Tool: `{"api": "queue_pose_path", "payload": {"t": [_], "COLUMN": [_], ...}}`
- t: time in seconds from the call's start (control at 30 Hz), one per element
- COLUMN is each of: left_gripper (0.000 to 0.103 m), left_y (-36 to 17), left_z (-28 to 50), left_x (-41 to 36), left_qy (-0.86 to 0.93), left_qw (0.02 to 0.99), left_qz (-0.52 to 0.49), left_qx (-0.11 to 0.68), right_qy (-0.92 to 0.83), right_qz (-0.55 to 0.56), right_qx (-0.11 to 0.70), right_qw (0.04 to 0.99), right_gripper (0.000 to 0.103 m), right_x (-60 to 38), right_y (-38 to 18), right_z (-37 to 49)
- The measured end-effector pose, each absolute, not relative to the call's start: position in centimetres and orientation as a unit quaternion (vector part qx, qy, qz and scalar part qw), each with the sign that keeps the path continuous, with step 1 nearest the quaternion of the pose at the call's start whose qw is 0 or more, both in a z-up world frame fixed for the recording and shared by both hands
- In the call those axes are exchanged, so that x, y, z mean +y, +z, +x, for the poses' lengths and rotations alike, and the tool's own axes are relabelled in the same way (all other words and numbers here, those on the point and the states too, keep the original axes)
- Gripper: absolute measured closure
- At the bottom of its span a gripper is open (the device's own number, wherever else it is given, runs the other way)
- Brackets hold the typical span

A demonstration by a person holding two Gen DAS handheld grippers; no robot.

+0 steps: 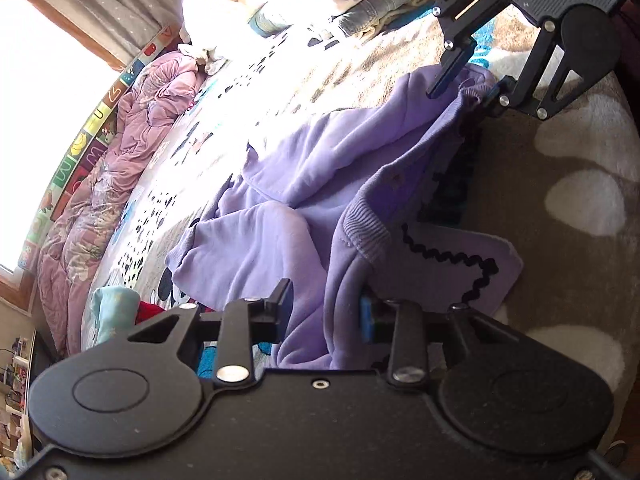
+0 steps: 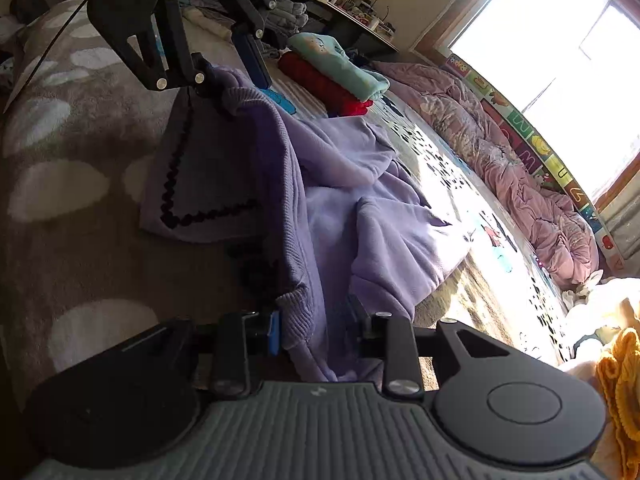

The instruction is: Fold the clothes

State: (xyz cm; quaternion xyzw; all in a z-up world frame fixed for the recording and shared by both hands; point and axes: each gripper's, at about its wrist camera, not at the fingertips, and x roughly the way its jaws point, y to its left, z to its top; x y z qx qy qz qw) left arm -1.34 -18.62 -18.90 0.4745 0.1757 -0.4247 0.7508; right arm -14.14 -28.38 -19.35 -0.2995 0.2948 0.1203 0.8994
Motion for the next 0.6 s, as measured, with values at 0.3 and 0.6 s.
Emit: {"api": "queue_pose_path", "payload": {"t": [0.3,0.6], "left_gripper": [0.070,0.076], "left_y": [-20.2,-19.9], "left_z": [-2.9,-1.9], "left_x": [-19.0,-18.4], "left_qy": [-0.455,-0.446], "left_qw": [0.716,0.719], "left_qz": [0.501,0.510], "left_qx": [0.173,0.155], "right_qy": [0.153,0.155], "right_qz": [-0.382,-0.456], "right_qx": [0.294,0.270], "right_qw": [0.863,0.834], "right_gripper": [0.074,0.074], "right_x": [-28.1,-26.6], "right_y": [-20.8,-23.9], "right_z": [-15.4,-16.7]}}
